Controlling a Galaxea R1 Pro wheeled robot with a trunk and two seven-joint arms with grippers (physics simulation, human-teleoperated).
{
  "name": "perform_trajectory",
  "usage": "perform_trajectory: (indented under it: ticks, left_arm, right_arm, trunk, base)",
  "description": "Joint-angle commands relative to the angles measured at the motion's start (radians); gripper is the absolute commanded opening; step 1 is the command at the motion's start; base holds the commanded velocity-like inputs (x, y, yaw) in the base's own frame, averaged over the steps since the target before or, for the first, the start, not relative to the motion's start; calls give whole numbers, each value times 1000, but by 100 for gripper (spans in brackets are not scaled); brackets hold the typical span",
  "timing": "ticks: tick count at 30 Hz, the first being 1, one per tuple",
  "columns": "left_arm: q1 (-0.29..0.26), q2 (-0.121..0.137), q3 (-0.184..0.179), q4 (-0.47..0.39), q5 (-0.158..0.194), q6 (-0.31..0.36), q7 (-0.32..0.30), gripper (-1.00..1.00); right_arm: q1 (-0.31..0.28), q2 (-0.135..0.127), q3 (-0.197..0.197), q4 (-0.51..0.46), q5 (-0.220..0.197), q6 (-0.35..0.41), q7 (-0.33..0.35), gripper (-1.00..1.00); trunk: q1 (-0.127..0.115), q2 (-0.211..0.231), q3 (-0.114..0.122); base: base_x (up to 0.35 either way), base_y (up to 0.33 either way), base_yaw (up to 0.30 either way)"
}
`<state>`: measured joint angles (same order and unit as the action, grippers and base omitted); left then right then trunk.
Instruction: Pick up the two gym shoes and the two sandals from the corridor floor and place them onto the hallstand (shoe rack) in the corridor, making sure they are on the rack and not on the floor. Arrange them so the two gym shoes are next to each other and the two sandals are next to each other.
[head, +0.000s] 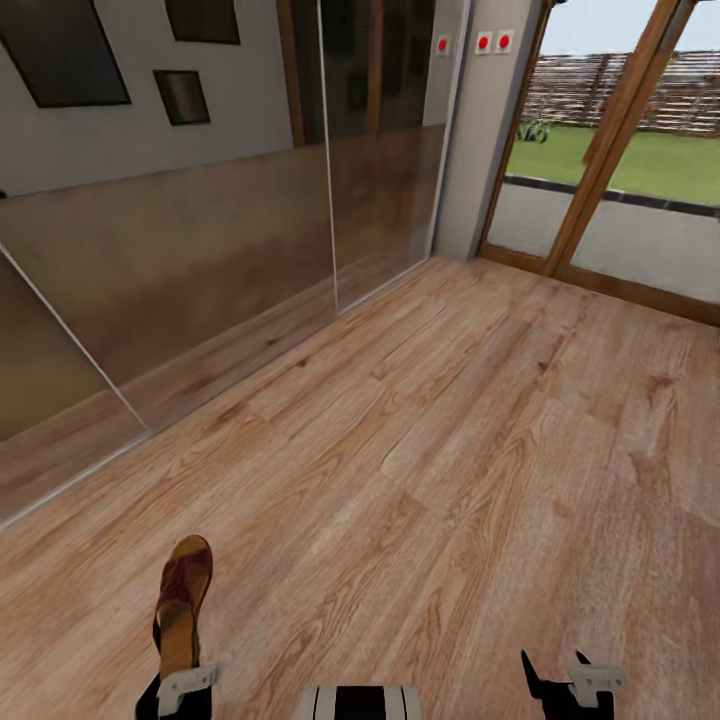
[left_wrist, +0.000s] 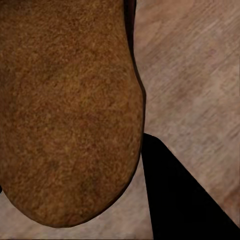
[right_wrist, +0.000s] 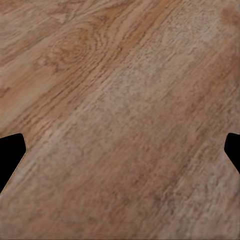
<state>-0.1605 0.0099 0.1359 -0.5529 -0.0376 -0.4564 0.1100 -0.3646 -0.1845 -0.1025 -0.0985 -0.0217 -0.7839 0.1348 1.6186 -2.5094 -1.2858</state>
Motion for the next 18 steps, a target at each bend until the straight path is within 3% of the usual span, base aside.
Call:
perform_trajectory:
  ticks: [1, 5, 18]
  left_arm:
    - [2, 8, 21, 9, -11, -2, 5, -100]
    - [4, 9, 38, 16, -11, -5, 3, -100]
    - [5, 8, 42, 18, -12, -7, -1, -100]
  right_arm:
    - [0, 3, -8, 7, -1, -3, 11, 100]
    - [0, 7, -7, 19, 0, -3, 12, 100]
    - [0, 13, -8, 23, -3, -3, 10, 100]
  trunk:
    - [-1, 0, 5]
    - [-2, 1, 27]
    - [-8, 4, 97]
  base:
    - [0, 0, 0]
    - [0, 0, 0]
    - [0, 0, 0]
